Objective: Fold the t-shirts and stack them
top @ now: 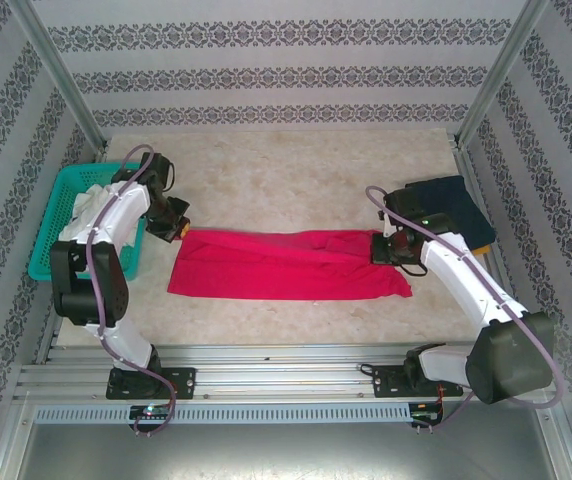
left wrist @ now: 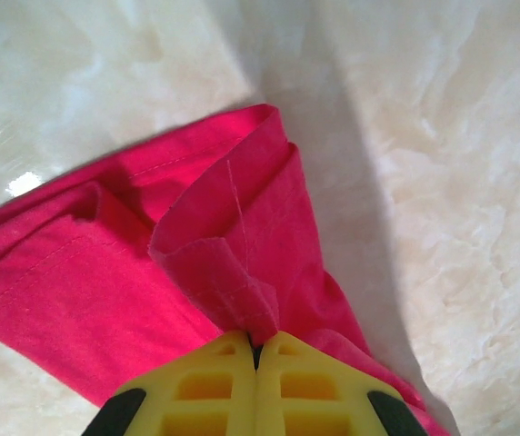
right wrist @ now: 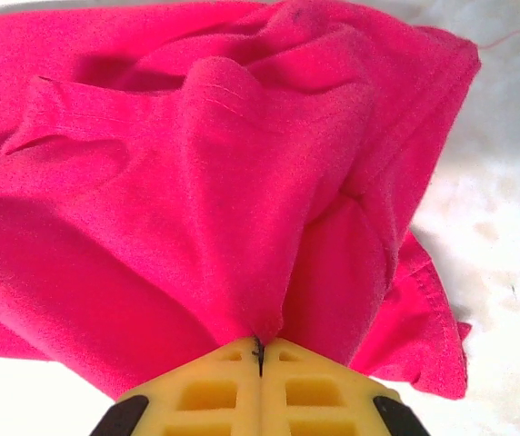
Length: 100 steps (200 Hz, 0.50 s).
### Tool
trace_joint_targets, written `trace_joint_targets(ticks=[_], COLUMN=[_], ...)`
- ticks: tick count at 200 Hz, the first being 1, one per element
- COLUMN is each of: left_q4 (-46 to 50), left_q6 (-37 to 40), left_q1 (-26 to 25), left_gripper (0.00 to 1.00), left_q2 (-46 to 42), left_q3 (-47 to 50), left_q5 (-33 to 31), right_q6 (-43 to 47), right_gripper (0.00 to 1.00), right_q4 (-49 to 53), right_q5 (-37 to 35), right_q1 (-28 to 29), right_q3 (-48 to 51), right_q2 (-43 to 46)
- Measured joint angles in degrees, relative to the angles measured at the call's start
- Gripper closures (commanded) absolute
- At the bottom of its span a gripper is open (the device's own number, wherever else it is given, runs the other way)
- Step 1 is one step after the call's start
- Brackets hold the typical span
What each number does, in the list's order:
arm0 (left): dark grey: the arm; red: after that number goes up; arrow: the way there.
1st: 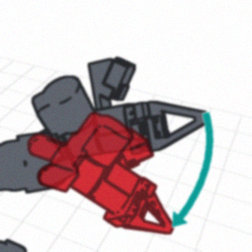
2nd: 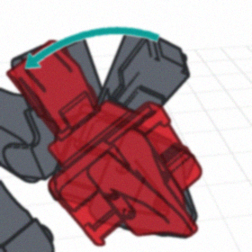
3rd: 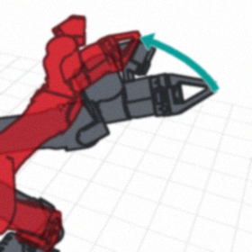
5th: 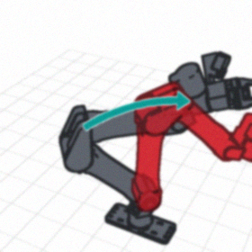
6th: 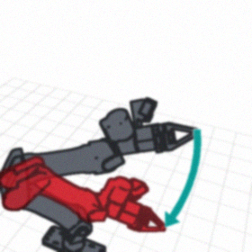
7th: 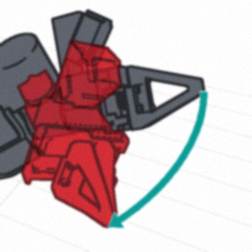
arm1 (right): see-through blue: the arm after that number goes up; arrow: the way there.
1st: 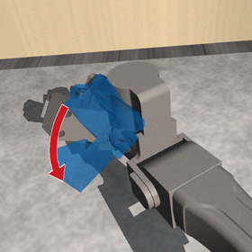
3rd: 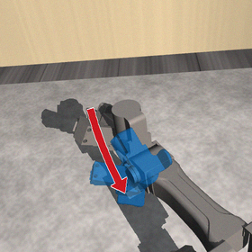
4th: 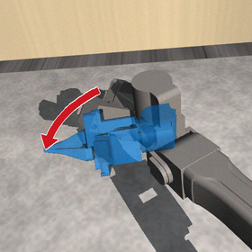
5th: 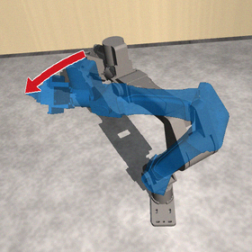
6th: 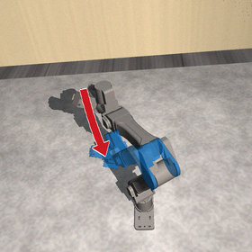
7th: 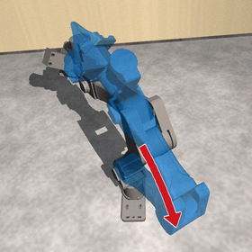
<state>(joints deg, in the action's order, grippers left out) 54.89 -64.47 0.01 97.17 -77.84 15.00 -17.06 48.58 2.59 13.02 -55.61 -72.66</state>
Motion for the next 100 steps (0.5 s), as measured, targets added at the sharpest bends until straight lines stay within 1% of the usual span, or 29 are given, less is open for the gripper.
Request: trace_joint_targets(ticks=[55,100], left_q4=[0.13,-0.04], left_q6=[-0.04,-0.5], left_q1=[0.0,0.0], left_gripper=[1.0,1.0], left_q2=[-5.38,-6.88], left_q3=[6.84,12.7], left_q5=[0.04,0.52], right_q6=[-1.07,-1.09], right_gripper=[1.0,1.0], right_q4=[-0.68,-1.77], right_q5=[-0.48,-0.7], right_q1=[0.0,0.0], right_q3=[2.38,2.67], right_q2=[-0.92,-2.69])
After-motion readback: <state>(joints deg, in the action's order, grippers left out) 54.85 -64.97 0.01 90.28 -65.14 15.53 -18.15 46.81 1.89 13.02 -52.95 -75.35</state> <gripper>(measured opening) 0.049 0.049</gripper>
